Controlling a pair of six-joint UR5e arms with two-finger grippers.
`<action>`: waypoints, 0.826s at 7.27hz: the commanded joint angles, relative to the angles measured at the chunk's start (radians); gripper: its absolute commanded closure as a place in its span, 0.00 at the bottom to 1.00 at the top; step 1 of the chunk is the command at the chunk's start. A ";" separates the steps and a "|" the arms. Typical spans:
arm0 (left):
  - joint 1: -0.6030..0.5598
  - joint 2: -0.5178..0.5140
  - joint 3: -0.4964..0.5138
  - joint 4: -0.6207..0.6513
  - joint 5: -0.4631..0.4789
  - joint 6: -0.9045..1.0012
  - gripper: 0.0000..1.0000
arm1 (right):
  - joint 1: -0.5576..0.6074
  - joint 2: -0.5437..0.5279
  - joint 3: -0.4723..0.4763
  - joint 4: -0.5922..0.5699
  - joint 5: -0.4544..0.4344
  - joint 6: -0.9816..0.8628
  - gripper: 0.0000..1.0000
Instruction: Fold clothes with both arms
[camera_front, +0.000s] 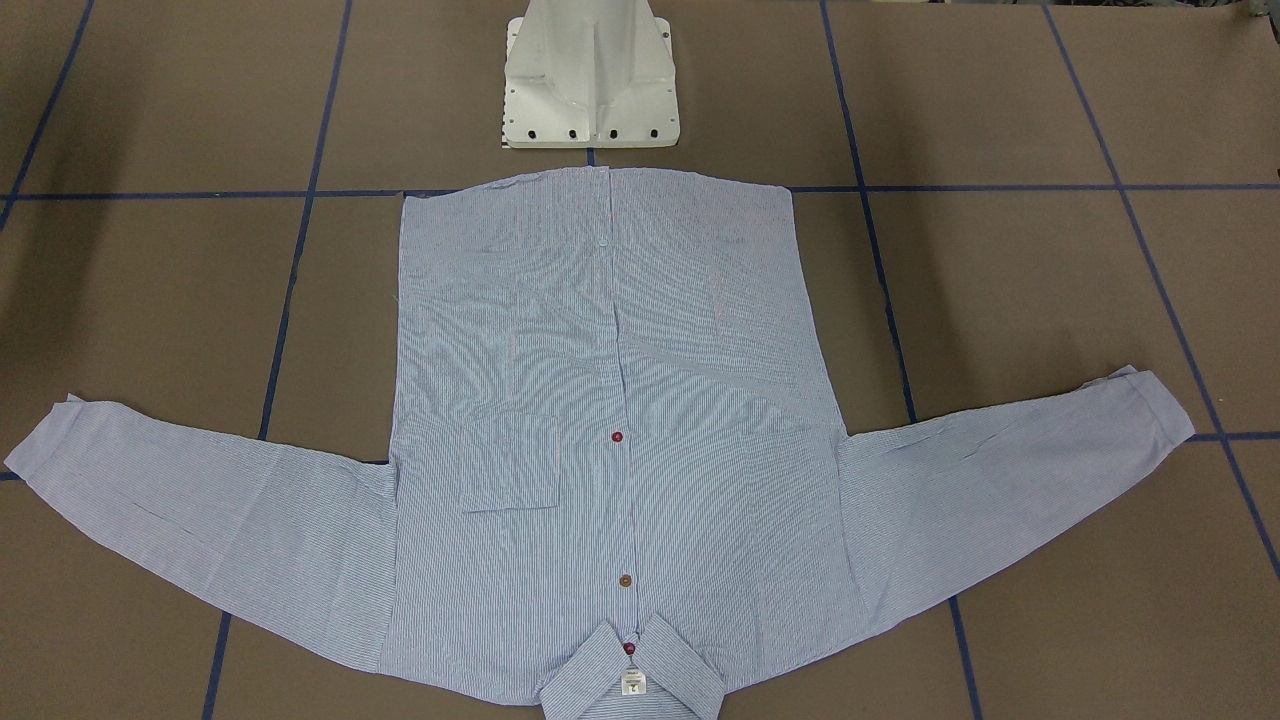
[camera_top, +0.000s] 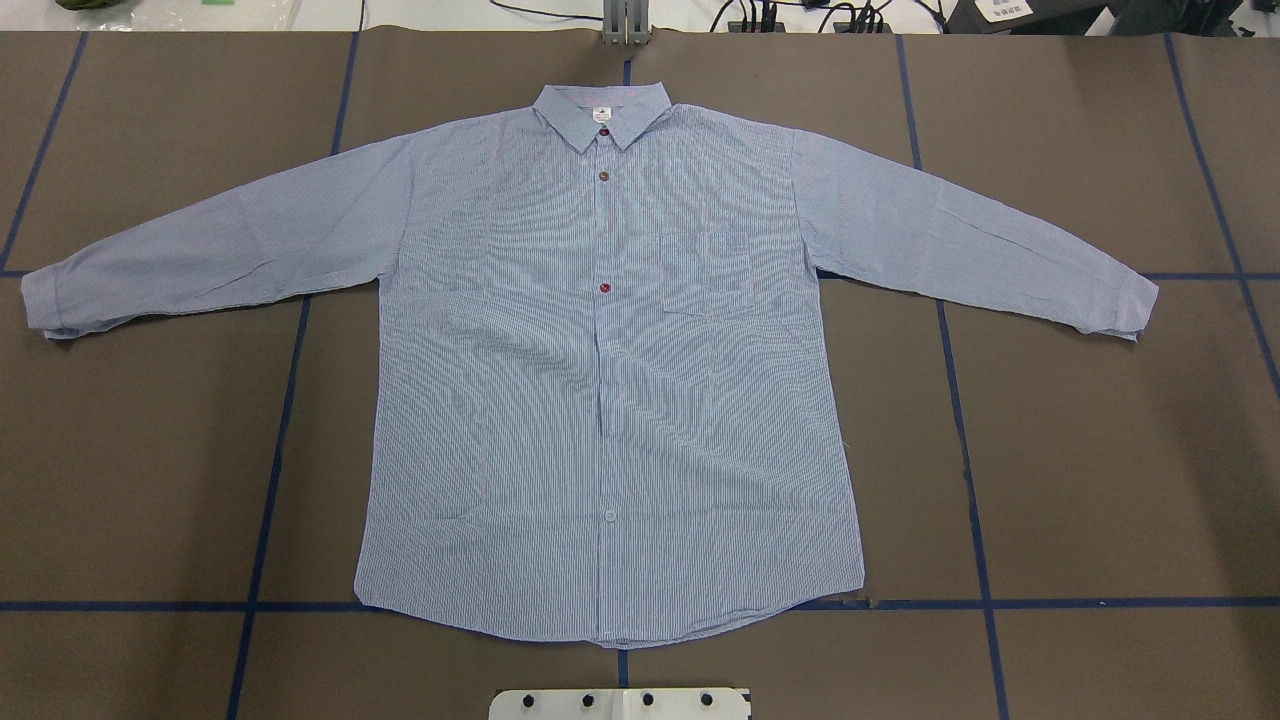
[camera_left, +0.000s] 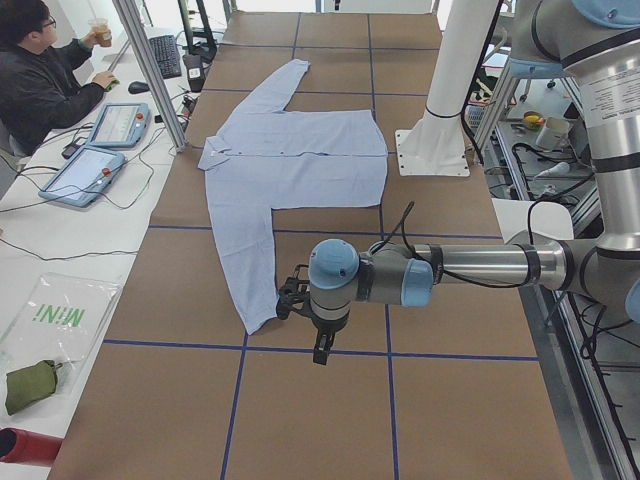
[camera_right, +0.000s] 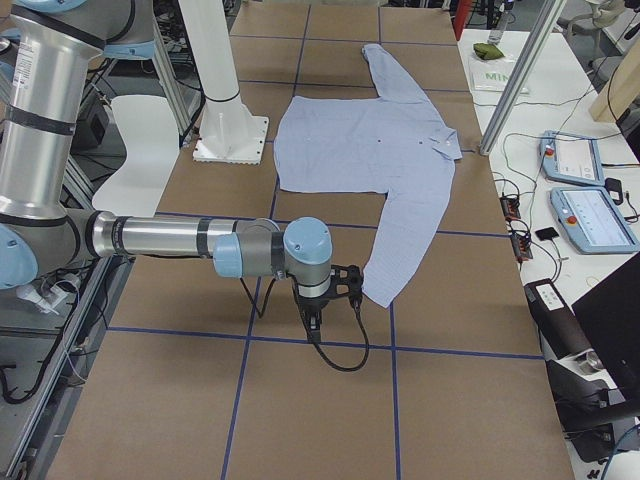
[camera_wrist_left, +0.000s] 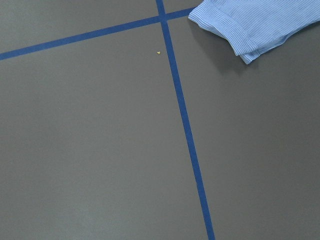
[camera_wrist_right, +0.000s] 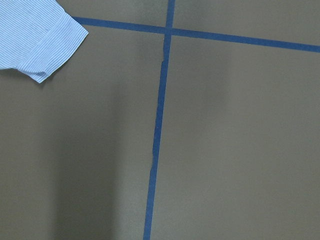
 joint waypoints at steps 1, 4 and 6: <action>0.001 0.000 -0.011 -0.010 0.002 0.000 0.00 | 0.000 0.002 -0.002 -0.002 0.000 0.000 0.00; -0.001 0.000 0.001 -0.120 0.000 -0.002 0.00 | 0.002 0.021 0.027 0.005 0.000 -0.003 0.00; -0.002 -0.009 -0.002 -0.279 0.005 -0.012 0.00 | 0.002 0.038 0.113 0.041 -0.005 0.012 0.00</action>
